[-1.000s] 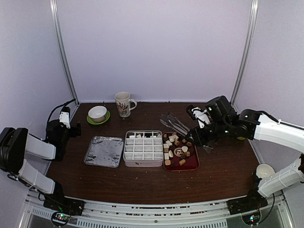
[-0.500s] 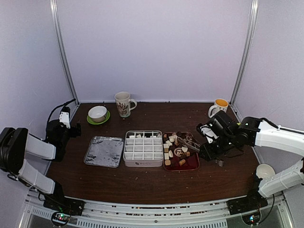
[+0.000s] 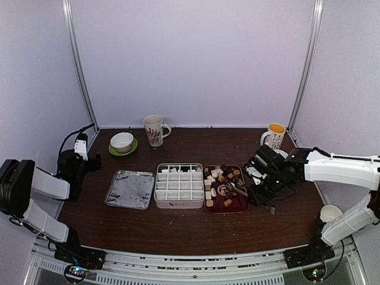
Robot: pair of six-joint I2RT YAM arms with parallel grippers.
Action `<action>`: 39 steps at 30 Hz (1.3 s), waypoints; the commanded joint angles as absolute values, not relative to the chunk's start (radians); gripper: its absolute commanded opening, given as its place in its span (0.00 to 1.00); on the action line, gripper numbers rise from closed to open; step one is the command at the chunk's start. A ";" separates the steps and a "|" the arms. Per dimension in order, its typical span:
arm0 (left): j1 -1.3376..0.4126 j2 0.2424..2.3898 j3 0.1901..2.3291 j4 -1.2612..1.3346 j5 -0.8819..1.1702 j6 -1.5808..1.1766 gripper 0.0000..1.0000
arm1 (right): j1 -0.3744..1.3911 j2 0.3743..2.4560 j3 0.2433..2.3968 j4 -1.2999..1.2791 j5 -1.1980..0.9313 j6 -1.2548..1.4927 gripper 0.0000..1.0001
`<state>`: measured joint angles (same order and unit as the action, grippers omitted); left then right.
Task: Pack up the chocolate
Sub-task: Pick up the fake chocolate from the plate, then place the fake chocolate in the empty pocket of the box.
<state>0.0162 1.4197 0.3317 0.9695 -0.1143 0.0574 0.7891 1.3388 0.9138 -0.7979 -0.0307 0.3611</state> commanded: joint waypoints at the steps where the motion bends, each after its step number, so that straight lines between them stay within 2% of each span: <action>1: 0.024 1.425 0.329 1.019 -0.104 0.049 0.98 | 0.784 1.346 0.929 -0.784 -0.048 0.382 0.38; 6: 0.024 1.425 0.328 1.018 -0.104 0.049 0.98 | 0.784 1.348 0.959 -0.792 -0.055 0.374 0.27; 16: 0.024 1.425 0.329 1.018 -0.104 0.049 0.98 | 0.784 1.298 1.000 -0.782 -0.123 0.316 0.22; 23: 0.025 1.425 0.328 1.018 -0.104 0.049 0.98 | 0.789 1.270 1.023 -0.584 -0.321 0.286 0.22; 31: 0.024 1.425 0.329 1.018 -0.105 0.049 0.98 | 0.832 1.462 1.158 -0.419 -0.402 0.311 0.21; 39: 0.024 1.425 0.327 1.020 -0.106 0.051 0.98 | 0.880 1.657 1.273 -0.341 -0.388 0.314 0.21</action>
